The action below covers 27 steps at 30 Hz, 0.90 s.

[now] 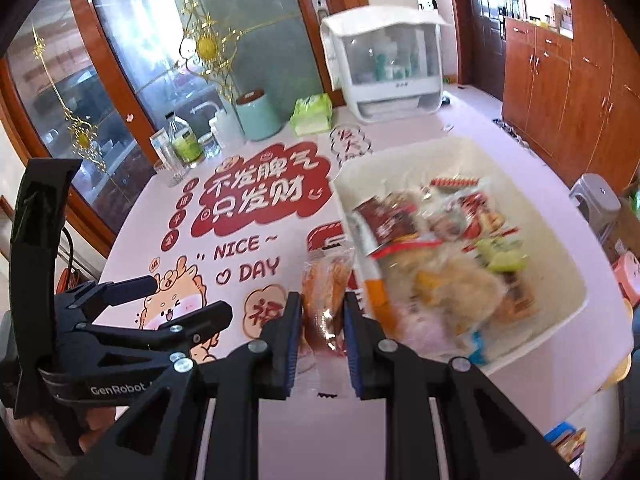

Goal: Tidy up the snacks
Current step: 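Lift the clear bag into the white tray and open the right tool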

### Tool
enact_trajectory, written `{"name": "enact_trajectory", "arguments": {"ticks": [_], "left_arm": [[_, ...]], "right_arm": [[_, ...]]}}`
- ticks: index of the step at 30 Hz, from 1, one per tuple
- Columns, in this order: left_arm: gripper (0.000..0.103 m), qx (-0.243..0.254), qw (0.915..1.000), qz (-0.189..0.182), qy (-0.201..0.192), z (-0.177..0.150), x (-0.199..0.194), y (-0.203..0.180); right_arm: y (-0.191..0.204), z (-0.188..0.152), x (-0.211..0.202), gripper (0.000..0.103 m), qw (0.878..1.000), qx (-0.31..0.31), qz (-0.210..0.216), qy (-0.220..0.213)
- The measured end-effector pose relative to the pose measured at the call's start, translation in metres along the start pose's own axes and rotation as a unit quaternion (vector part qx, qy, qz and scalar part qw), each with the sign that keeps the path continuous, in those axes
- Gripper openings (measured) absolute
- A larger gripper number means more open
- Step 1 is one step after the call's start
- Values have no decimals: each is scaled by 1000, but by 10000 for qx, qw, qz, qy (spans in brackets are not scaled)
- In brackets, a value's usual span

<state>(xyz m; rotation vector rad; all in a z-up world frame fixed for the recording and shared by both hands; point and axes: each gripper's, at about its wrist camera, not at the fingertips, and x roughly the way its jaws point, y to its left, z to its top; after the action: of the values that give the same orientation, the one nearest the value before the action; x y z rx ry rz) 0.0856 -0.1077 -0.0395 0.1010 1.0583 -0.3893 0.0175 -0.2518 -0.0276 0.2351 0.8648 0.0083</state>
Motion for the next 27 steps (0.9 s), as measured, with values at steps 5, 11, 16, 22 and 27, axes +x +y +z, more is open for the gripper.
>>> {"name": "enact_trajectory", "arguments": {"ticks": [5,11,16,22,27], "left_arm": [[100,15,9998,30,-174,12,-4,-42],[100,-141,9990,157,-396,30,-6,-74],[100,-226,9975,371,-550,50,-7,-93],[100,-275,9947,684,-719,67,-7,-100],[100,-331,9934,816,-732,74,-3,-99]], "right_arm": [[-35,17,-18,20,9997,-60,137,-198],[-68,36,-28,21,9990,-171,269,-316],[-85,55,-30,21,9983,-293,309,-402],[-93,75,-24,21,9977,-453,217,-453],[-98,85,-13,21,9979,-533,92,-357]]}}
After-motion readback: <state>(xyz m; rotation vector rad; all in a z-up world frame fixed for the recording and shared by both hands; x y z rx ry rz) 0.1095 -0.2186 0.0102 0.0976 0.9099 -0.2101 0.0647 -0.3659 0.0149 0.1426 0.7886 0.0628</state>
